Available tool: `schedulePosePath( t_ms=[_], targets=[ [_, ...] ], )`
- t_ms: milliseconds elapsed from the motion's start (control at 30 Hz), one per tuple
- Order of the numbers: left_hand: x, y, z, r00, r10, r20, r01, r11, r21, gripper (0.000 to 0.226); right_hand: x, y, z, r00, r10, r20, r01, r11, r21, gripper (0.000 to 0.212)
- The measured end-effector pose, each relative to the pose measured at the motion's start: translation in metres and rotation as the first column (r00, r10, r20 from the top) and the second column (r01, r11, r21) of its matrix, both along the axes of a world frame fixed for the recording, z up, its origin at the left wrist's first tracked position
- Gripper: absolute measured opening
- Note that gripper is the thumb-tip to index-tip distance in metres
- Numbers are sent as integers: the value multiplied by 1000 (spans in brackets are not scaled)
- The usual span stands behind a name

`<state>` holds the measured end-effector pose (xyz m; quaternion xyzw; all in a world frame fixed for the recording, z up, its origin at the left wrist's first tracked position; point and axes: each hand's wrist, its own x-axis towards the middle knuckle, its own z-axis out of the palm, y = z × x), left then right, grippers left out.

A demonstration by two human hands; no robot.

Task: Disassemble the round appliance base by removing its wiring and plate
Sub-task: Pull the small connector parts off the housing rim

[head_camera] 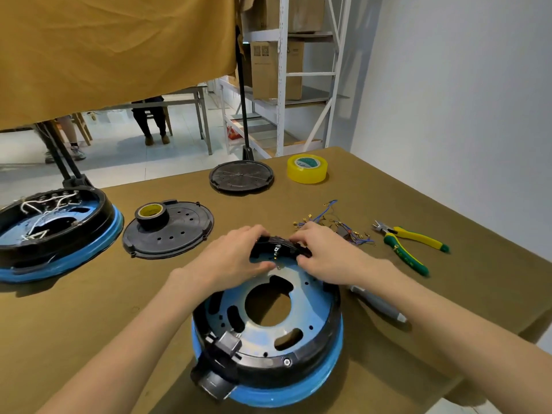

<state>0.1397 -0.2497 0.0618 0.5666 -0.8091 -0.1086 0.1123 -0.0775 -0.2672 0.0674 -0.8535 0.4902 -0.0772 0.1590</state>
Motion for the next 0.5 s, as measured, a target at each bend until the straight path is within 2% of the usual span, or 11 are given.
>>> schedulePosePath(
  t_ms=[100, 233, 333, 500],
  targets=[
    [-2, -8, -2, 1000, 20, -2, -20, 1000, -23, 41, 10, 13, -15, 998, -53, -28, 47, 984, -175, 36],
    [1, -11, -8, 995, 8, -102, -11, 1000, -29, 37, 20, 7, -17, 994, -90, -61, 69, 955, -290, 36],
    [1, -12, -10, 993, 32, -111, -38, 998, -47, 38, 23, 2, -16, 991, -80, -108, 46, 957, -285, 33],
    [-2, -13, -13, 993, 63, -97, -70, 995, -71, 39, 23, 4, -23, 997, -58, -41, 45, 963, -264, 31]
  ],
)
